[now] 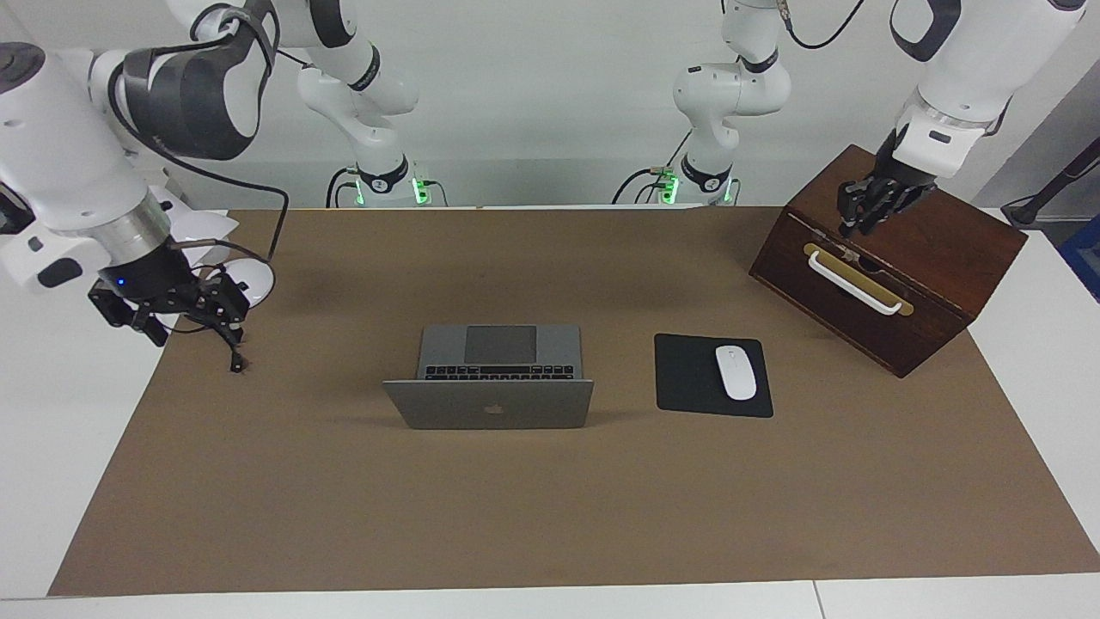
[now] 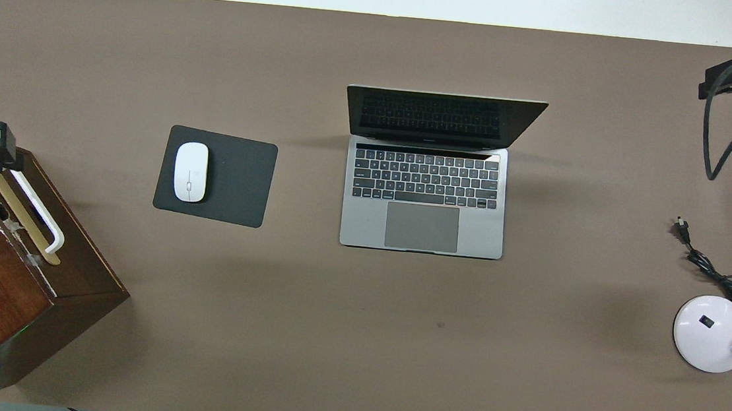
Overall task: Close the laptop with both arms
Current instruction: 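Move the right gripper toward the laptop screen while the left gripper advances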
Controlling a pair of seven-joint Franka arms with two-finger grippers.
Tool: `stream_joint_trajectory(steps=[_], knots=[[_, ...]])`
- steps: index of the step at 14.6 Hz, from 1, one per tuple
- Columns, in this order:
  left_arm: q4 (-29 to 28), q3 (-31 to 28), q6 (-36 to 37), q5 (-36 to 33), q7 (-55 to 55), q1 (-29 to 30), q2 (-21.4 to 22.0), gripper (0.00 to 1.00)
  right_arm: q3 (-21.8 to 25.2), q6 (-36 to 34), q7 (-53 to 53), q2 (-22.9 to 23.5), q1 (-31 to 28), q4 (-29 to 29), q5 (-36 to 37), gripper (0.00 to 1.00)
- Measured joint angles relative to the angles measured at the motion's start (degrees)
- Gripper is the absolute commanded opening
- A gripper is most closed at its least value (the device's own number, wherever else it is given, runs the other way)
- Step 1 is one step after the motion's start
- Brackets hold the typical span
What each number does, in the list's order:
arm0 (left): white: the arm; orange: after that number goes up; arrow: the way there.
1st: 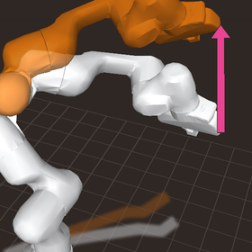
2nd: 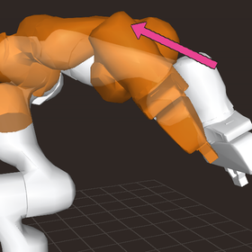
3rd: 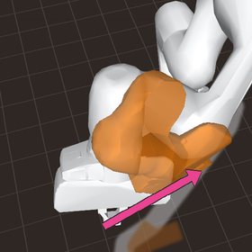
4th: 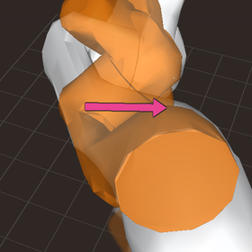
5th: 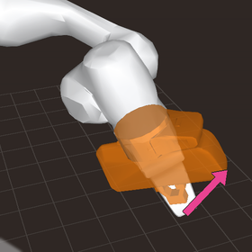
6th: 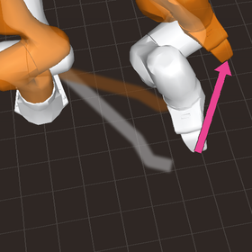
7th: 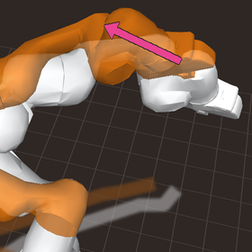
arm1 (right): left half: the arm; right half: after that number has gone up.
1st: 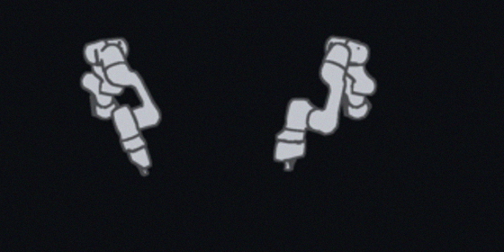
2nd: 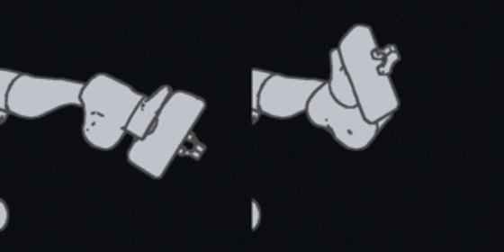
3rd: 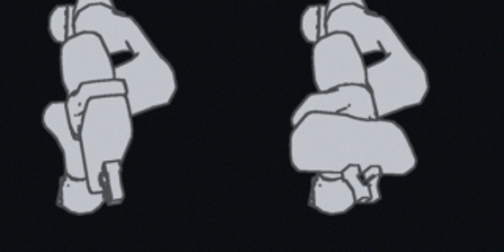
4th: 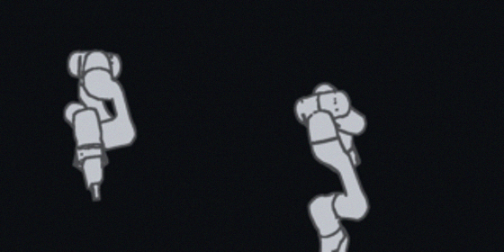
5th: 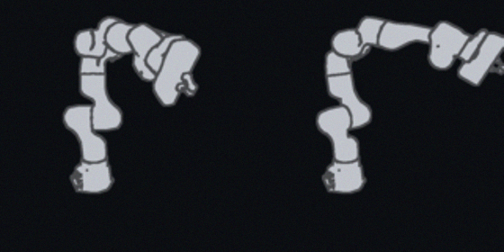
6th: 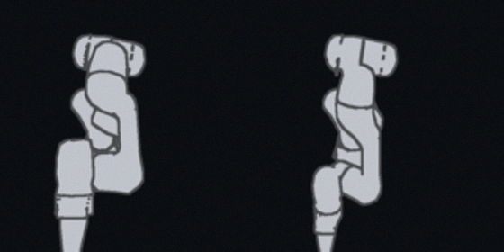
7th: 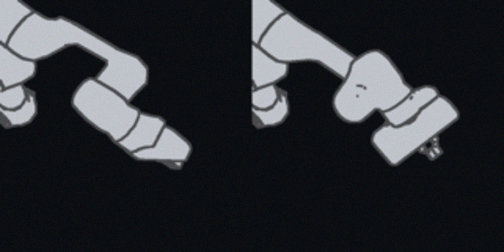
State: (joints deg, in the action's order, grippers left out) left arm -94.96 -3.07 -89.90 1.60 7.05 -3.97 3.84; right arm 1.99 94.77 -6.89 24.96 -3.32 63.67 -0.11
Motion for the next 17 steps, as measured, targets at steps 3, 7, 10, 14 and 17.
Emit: stream_joint_trajectory(steps=[3, 7, 10, 14, 17], knots=[[0.0, 0.0, -0.7, 0.4, 0.0, 0.0, 0.0, 0.00, -0.7, 4.4, -0.1, 6.1, -0.1, -4.0, 0.0, 0.78], [-1.6, 0.2, -5.3, 2.7, 0.0, -0.1, 0.0, 0.00, -1.8, 10.4, -0.1, 10.3, -0.3, -5.3, 0.0, 0.07], [-7.2, 1.1, -14.2, 4.8, 0.0, -1.8, 0.8, 0.00, -2.2, 11.8, -0.1, 10.9, 0.0, -5.3, 0.0, 0.00], [-15.8, 1.4, -25.8, 6.7, 0.0, -7.1, 3.2, 0.00, -2.5, 13.5, 0.2, 11.2, 1.3, -5.3, 0.8, 0.00], [-18.6, 1.5, -31.6, 7.7, -0.2, -11.0, 3.8, 0.00, -2.7, 15.0, 4.0, 12.1, 3.8, -5.3, 0.9, 0.00]])
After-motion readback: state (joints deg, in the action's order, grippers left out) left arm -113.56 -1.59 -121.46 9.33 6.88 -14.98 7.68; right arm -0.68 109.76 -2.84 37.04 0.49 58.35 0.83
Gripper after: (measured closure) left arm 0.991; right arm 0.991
